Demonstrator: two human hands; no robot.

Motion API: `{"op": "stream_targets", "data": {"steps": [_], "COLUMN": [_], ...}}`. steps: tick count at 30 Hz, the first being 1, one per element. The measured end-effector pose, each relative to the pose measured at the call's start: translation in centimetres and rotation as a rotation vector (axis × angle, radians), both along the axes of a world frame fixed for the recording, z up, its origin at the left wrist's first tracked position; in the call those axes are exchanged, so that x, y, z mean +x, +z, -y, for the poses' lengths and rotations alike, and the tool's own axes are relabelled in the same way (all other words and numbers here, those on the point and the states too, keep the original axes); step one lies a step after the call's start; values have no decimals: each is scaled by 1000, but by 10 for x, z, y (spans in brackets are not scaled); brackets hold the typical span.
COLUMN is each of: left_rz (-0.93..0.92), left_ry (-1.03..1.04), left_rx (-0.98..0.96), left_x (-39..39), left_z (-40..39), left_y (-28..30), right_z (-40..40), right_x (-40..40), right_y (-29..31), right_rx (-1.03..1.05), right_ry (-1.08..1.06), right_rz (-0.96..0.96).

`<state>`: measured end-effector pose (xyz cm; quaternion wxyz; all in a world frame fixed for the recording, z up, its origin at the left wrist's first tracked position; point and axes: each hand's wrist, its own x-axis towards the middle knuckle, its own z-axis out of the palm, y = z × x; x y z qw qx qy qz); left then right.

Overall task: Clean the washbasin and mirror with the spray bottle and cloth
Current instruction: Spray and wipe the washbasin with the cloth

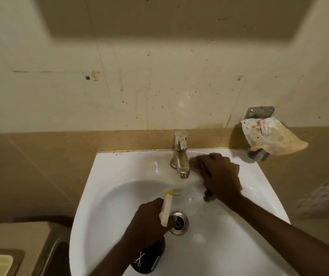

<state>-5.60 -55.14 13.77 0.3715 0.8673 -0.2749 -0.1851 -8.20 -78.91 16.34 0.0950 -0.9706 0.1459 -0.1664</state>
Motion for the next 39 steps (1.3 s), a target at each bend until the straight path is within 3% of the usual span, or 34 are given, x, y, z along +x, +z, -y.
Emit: {"op": "stream_targets", "data": {"steps": [4, 9, 14, 19, 23, 29, 30, 33, 36, 38, 39], "left_rz": [56, -56, -36, -90, -98, -309, -307, -301, -329, -311, -274], "left_ry": [152, 132, 260, 248, 377, 526, 545, 580, 532, 478, 451], "left_rx": [-63, -100, -48, -68, -144, -366, -374, -373, -368, -371, -346], "left_x": [4, 9, 10, 4, 3, 4, 3, 0, -5, -9, -9], "left_z": [-1, -5, -8, -10, -16, -26, -28, -38, -43, -46, -48], "left_y": [5, 11, 7, 2, 6, 6, 6, 11, 14, 16, 17], "right_z": [-23, -36, -76, -110, -122, -141, -139, -118, -90, -71, -62], "right_x": [26, -26, 6, 18, 36, 96, 95, 66, 36, 22, 17], "right_y": [5, -27, -24, -30, -24, -1, -1, -4, -30, -56, -64], "right_rx": [51, 105, 10, 56, 28, 77, 43, -66, -575, -950, -1036], "right_ry": [-117, 137, 312, 59, 113, 13, 89, 586, 867, 924, 935], "right_rz": [-97, 23, 51, 93, 141, -20, -27, -63, -24, -25, -3]}}
